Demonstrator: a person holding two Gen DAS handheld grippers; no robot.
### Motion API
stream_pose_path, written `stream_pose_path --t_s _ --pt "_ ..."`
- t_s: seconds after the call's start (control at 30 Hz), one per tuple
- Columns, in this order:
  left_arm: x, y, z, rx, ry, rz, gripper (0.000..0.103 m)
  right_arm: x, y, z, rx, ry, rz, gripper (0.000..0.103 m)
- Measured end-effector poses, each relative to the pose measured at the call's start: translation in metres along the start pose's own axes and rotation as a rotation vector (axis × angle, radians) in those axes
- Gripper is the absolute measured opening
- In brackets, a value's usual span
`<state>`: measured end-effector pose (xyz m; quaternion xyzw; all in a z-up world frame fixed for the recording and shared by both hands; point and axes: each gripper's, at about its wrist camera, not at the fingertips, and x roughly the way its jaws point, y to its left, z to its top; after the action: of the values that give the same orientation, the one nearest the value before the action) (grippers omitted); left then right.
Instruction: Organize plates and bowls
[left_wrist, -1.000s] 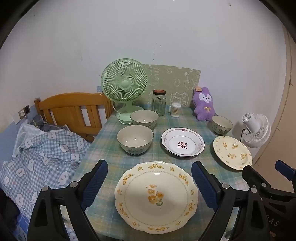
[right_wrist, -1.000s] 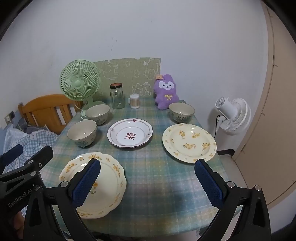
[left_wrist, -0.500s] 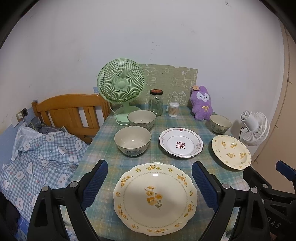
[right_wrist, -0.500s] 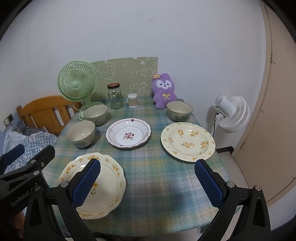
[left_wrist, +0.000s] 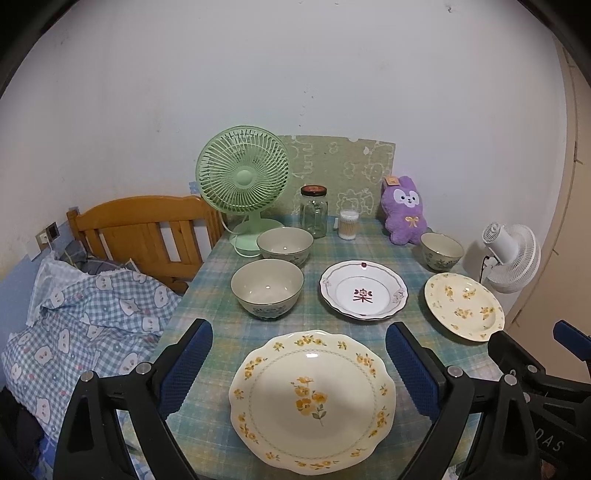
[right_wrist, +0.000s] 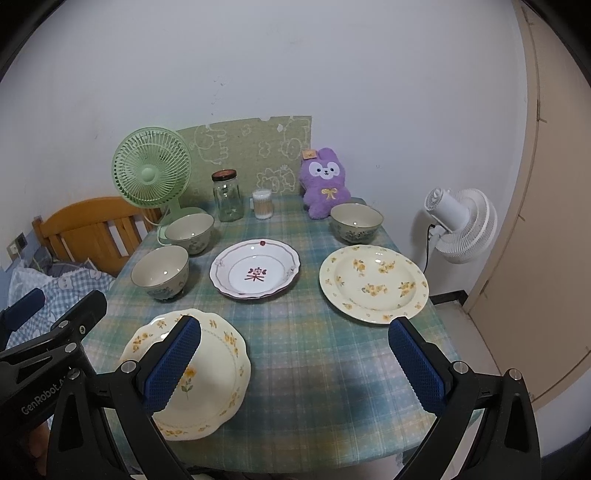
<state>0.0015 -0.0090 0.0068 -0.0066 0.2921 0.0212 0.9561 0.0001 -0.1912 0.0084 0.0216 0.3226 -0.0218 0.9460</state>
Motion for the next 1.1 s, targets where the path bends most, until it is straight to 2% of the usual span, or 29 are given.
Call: stream_pose_path --t_s 1.1 --pt "0.0028 -0.0097 -0.0024 0.008 0.005 0.017 0.094 0.0005 -0.0042 0.0051 -0.004 -0.005 0.013 0.102"
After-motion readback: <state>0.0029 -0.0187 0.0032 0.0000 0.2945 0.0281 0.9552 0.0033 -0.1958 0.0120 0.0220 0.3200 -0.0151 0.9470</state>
